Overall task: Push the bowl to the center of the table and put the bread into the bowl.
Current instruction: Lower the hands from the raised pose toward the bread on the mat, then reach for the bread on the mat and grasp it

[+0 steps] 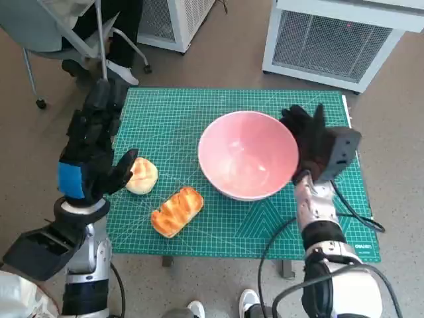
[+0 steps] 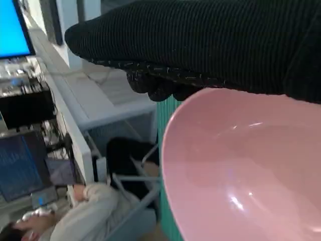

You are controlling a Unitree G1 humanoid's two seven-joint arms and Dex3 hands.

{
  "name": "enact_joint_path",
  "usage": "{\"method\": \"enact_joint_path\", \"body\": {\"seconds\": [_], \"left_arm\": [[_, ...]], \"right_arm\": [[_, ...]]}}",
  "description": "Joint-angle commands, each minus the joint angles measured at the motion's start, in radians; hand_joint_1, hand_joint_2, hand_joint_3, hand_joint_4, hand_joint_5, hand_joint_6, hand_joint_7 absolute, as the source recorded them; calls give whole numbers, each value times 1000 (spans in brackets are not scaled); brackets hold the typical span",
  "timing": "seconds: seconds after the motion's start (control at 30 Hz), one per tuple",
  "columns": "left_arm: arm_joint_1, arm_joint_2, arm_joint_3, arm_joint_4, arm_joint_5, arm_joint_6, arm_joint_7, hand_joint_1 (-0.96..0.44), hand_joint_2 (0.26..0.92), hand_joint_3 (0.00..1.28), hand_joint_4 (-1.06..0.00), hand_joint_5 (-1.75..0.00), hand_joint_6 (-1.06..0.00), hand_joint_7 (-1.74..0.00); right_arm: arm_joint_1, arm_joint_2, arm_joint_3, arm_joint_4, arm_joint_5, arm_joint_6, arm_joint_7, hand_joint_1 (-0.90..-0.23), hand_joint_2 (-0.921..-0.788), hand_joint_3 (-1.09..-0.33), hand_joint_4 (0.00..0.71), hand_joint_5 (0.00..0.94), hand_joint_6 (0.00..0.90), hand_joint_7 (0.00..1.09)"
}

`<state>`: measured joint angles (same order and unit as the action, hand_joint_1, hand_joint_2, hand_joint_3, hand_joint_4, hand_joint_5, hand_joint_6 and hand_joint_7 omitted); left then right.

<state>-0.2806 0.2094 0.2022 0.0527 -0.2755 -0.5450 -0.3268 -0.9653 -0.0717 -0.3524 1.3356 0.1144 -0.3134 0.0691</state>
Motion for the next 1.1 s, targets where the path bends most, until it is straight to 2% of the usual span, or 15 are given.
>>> {"method": "enact_joint_path", "body": {"seconds": [0.03,0.27,0.37,0.47,0.53,0.6,0.8,0.9,1.0,1.1], "left_arm": [[33,9,7,-33,39,2,24,-487,921,332,-214,-2,-332,-65],[96,39,3,-93,140,36,57,-506,921,348,-238,-11,-321,-48],[150,88,-1,-167,242,116,66,-524,921,367,-243,-11,-318,-41],[195,136,-3,-250,329,216,60,-558,921,392,-249,-10,-314,-34],[224,165,-9,-316,386,303,49,-572,921,404,-253,-11,-317,-34],[244,179,-18,-369,423,375,44,-583,921,411,-263,-15,-328,-39],[276,198,-58,-472,496,529,29,-598,921,411,-311,-30,-363,-52],[286,221,-98,-517,539,617,-9,-600,921,398,-329,-31,-371,-54],[291,241,-132,-547,577,690,-42,-611,921,379,-334,-25,-378,-54],[288,266,-189,-573,644,770,-82,-626,921,368,-330,-18,-370,-47]], "right_arm": [[-4,-3,-2,13,-10,14,-8,-442,-921,-822,239,4,292,64],[-23,-37,26,-2,-39,-52,-21,-436,-921,-822,222,0,294,61],[-31,-57,52,-20,-69,-123,-32,-423,-921,-831,216,1,289,57],[-34,-73,73,-37,-85,-192,-28,-433,-921,-831,215,1,288,56],[-32,-87,83,-57,-91,-263,-2,-454,-921,-824,218,2,289,57],[-28,-97,85,-77,-83,-329,38,-479,-921,-815,224,5,290,57],[0,-107,83,-172,-18,-553,206,-547,-921,-785,264,20,304,63],[28,-103,91,-254,37,-661,302,-562,-921,-773,276,22,313,67],[50,-98,100,-315,87,-719,376,-560,-921,-764,284,21,318,69],[74,-98,111,-388,152,-747,452,-553,-921,-752,297,23,330,76]]}}
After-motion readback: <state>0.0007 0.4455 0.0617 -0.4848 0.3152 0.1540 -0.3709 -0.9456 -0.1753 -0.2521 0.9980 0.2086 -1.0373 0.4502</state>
